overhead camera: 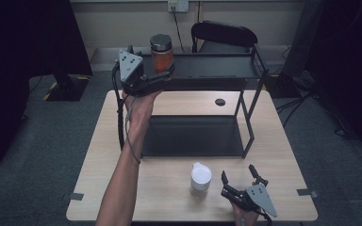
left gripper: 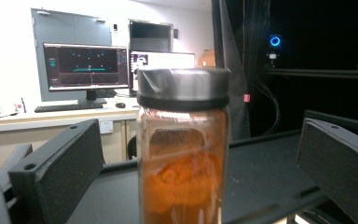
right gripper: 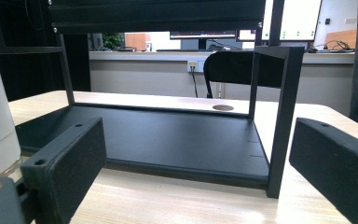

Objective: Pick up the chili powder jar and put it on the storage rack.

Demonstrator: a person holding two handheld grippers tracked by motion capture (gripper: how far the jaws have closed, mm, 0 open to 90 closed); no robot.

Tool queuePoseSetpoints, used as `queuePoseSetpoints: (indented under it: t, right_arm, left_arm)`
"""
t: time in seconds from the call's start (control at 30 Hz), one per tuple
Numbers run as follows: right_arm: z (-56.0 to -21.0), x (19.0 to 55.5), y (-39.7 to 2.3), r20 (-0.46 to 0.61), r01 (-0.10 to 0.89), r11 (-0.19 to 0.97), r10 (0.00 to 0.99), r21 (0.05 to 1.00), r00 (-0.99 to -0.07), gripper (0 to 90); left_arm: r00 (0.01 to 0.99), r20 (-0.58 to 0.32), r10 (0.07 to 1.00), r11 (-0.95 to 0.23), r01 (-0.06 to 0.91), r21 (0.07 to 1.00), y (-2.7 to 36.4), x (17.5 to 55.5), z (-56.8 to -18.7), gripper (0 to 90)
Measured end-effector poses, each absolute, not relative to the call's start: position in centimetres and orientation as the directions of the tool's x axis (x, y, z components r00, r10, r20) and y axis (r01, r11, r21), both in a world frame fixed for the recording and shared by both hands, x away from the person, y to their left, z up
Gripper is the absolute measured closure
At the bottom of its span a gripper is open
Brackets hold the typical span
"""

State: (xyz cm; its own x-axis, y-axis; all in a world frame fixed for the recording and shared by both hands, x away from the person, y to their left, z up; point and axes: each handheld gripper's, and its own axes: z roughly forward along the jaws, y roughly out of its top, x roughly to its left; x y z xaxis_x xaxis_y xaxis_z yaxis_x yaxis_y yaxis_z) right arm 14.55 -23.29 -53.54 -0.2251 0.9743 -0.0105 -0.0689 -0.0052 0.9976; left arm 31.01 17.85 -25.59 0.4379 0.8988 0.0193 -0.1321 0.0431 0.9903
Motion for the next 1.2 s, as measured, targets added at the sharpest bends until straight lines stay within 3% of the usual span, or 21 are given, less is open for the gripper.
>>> queuePoseSetpoints:
  t: [1.2]
  right_arm:
    - [-53.5,14.5,-23.3,-0.011,-0.069,-0.005,0.975,0.998,-0.224,2.8]
  left_arm:
    - [0.470,0.044,0.882,0.074,-0.228,0.971,19.7,22.1,-32.8,0.2]
